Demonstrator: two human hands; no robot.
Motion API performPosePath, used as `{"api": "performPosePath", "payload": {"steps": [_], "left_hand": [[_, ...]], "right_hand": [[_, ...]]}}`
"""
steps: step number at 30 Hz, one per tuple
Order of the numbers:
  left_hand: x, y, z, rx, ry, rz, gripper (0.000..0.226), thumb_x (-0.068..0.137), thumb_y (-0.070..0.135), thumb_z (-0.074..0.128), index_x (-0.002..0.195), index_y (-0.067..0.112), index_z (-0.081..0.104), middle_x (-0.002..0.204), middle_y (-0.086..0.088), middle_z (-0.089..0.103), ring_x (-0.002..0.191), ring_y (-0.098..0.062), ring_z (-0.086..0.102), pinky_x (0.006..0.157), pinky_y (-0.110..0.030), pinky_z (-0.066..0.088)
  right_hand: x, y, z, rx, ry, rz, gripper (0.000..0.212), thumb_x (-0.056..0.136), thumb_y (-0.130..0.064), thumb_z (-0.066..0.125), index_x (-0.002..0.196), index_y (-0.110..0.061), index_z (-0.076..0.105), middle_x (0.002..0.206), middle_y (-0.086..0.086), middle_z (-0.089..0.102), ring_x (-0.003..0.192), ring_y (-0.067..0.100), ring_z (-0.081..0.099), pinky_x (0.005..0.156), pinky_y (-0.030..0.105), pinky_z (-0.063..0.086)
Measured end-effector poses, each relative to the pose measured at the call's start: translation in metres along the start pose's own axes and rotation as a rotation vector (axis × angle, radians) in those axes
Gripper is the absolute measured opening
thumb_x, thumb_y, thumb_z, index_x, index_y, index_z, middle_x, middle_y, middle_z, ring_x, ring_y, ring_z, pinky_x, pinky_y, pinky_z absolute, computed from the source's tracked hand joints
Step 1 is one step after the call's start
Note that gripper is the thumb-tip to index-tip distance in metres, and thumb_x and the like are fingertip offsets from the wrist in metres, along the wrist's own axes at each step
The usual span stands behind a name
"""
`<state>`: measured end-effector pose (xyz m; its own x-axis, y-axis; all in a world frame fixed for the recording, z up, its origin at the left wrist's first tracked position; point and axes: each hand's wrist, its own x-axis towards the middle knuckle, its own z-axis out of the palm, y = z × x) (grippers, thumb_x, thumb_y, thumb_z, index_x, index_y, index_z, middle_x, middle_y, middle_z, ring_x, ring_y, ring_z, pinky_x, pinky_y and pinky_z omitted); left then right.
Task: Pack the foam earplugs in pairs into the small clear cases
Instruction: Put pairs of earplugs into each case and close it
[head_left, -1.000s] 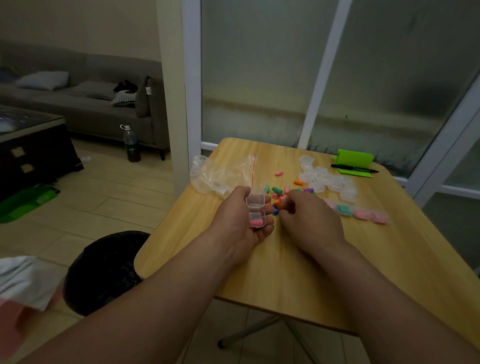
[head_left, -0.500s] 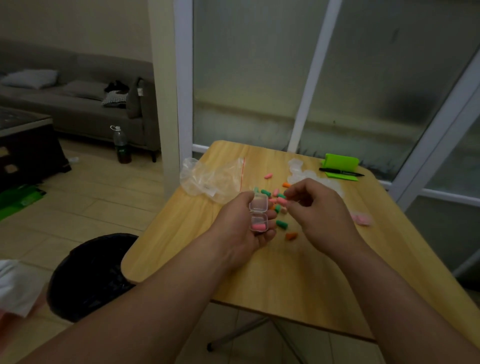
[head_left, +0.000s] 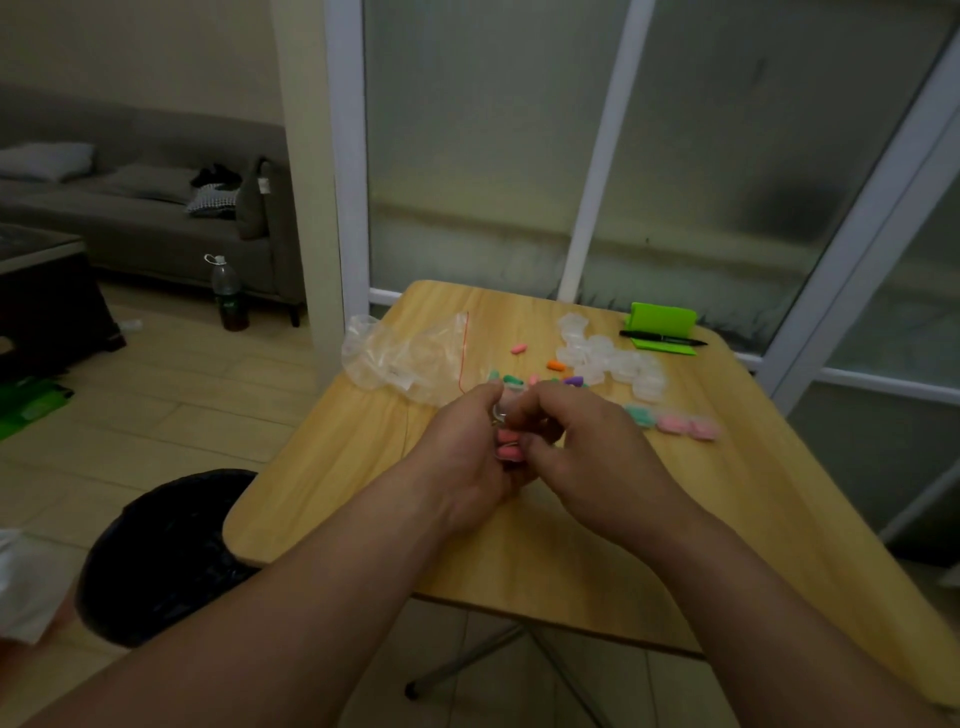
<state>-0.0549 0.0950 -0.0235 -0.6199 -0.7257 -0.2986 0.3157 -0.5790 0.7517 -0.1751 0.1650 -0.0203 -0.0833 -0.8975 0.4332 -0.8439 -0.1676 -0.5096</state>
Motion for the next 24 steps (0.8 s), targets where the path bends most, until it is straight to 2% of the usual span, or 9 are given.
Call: {"api": "performPosePath", "payload": {"steps": [2,4,7,10,13,17,20,22,24], "left_hand": [[-0.001,0.002,0.000,-0.015,-0.005,0.001,0.055,0.107,0.031,0.040,0.149,-0.003,0.048,0.102,-0.015,0.061,0.049,-0.010,0.059,0.046,-0.022,0.047],[-0.001,0.002,-0.002,-0.022,0.000,-0.001,0.055,0.107,0.031,0.041,0.149,-0.003,0.048,0.107,-0.017,0.059,0.051,-0.011,0.060,0.046,-0.022,0.048],[0.000,0.003,-0.003,-0.036,-0.028,-0.023,0.050,0.108,0.034,0.038,0.142,0.001,0.056,0.083,-0.010,0.063,0.055,-0.011,0.046,0.051,-0.024,0.050],[0.001,0.004,-0.005,-0.007,-0.042,-0.043,0.045,0.110,0.042,0.034,0.125,0.009,0.061,0.077,-0.006,0.059,0.061,-0.014,0.045,0.062,-0.028,0.047],[-0.001,0.005,-0.005,0.016,-0.074,-0.044,0.046,0.109,0.042,0.031,0.123,0.008,0.059,0.078,-0.006,0.054,0.064,-0.015,0.043,0.063,-0.029,0.042],[-0.003,0.005,-0.002,0.046,-0.109,-0.058,0.047,0.109,0.048,0.030,0.122,0.012,0.056,0.076,-0.005,0.047,0.065,-0.015,0.035,0.063,-0.029,0.037],[-0.001,0.005,-0.002,0.054,-0.087,-0.067,0.053,0.109,0.055,0.031,0.123,0.012,0.058,0.071,-0.005,0.052,0.060,-0.016,0.043,0.060,-0.029,0.040],[-0.002,0.005,-0.002,0.050,-0.077,-0.068,0.056,0.108,0.058,0.031,0.121,0.011,0.059,0.068,-0.005,0.054,0.057,-0.015,0.047,0.060,-0.029,0.042],[-0.002,0.007,-0.003,0.036,-0.071,-0.060,0.061,0.108,0.059,0.029,0.120,0.008,0.060,0.068,-0.005,0.058,0.055,-0.015,0.050,0.062,-0.030,0.043]], "right_hand": [[0.000,0.000,0.001,-0.013,-0.007,-0.001,0.029,0.090,-0.010,0.074,0.099,-0.038,0.069,0.094,-0.026,0.064,0.091,-0.008,0.060,0.075,0.008,0.043],[0.000,0.001,0.001,0.011,0.004,0.008,0.023,0.091,-0.011,0.075,0.100,-0.031,0.072,0.095,-0.024,0.066,0.091,-0.008,0.060,0.075,0.007,0.043],[0.003,0.003,-0.001,0.102,0.056,0.043,0.018,0.092,-0.011,0.073,0.101,-0.027,0.075,0.095,-0.019,0.071,0.089,-0.004,0.063,0.073,0.012,0.047],[0.006,0.008,-0.006,0.169,0.150,0.131,0.021,0.095,-0.011,0.066,0.099,-0.030,0.074,0.090,-0.013,0.071,0.085,0.006,0.066,0.070,0.032,0.057],[0.010,0.015,-0.007,0.192,0.204,0.201,0.023,0.098,-0.010,0.062,0.105,-0.029,0.072,0.098,-0.012,0.072,0.091,0.004,0.067,0.076,0.029,0.056],[0.011,0.013,-0.006,0.170,0.109,0.215,0.034,0.104,-0.018,0.057,0.134,-0.029,0.069,0.122,-0.014,0.069,0.109,-0.003,0.062,0.086,0.016,0.049],[0.009,0.008,-0.005,0.156,0.042,0.215,0.034,0.106,-0.024,0.056,0.137,-0.031,0.067,0.123,-0.019,0.065,0.109,-0.003,0.060,0.096,0.031,0.054],[0.006,0.005,-0.005,0.177,0.042,0.194,0.031,0.106,-0.027,0.057,0.134,-0.032,0.069,0.120,-0.021,0.067,0.108,0.002,0.063,0.093,0.040,0.058],[0.004,0.003,-0.006,0.183,0.056,0.161,0.027,0.104,-0.028,0.061,0.128,-0.033,0.071,0.116,-0.021,0.068,0.106,0.003,0.064,0.090,0.038,0.059]]}}
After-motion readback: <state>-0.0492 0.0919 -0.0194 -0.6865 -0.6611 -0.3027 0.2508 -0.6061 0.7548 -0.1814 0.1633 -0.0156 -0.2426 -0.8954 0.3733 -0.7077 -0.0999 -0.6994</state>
